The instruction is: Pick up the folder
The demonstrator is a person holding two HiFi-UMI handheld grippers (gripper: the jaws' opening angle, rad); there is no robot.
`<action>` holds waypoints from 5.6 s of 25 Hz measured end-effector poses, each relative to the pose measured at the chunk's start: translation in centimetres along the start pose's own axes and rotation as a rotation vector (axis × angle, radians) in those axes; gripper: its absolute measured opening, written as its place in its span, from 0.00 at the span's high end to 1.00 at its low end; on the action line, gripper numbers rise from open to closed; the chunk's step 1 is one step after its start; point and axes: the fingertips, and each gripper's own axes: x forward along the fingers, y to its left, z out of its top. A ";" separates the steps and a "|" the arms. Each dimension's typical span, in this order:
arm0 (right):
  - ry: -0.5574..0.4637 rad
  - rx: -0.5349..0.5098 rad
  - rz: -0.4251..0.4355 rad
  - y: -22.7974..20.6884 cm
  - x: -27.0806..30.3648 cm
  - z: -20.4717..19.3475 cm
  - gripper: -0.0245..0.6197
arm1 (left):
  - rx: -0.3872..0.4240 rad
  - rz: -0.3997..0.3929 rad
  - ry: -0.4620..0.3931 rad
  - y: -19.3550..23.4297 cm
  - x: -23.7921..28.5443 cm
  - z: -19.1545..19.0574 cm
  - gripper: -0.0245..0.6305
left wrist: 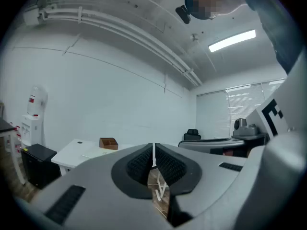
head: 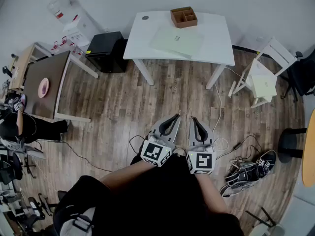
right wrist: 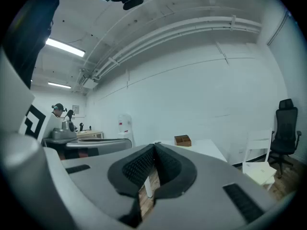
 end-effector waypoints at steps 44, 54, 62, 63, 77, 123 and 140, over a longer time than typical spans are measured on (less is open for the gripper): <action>0.176 0.012 -0.010 -5.4 39.6 1.5 0.91 | -0.122 -0.096 0.028 33.7 23.4 2.2 0.92; 0.148 0.101 0.007 -9.5 46.2 1.0 0.91 | -0.125 -0.030 0.066 37.6 27.9 0.7 0.93; 0.138 0.107 -0.008 -16.2 53.7 2.2 0.91 | -0.098 0.028 0.108 41.0 36.7 0.8 0.93; 0.142 0.108 -0.011 -17.0 54.6 2.1 0.91 | -0.082 0.027 0.115 41.4 38.0 0.8 0.93; 0.360 0.123 -0.024 -25.6 60.7 -6.1 0.90 | -0.037 0.004 0.276 47.2 46.6 -4.5 0.92; 0.775 0.724 -0.021 -30.5 60.4 -24.1 0.46 | -0.406 0.076 0.778 56.7 47.8 -22.2 0.42; 0.577 0.569 0.045 -32.2 61.6 -18.8 0.45 | -0.455 0.133 0.614 55.8 47.4 -19.0 0.42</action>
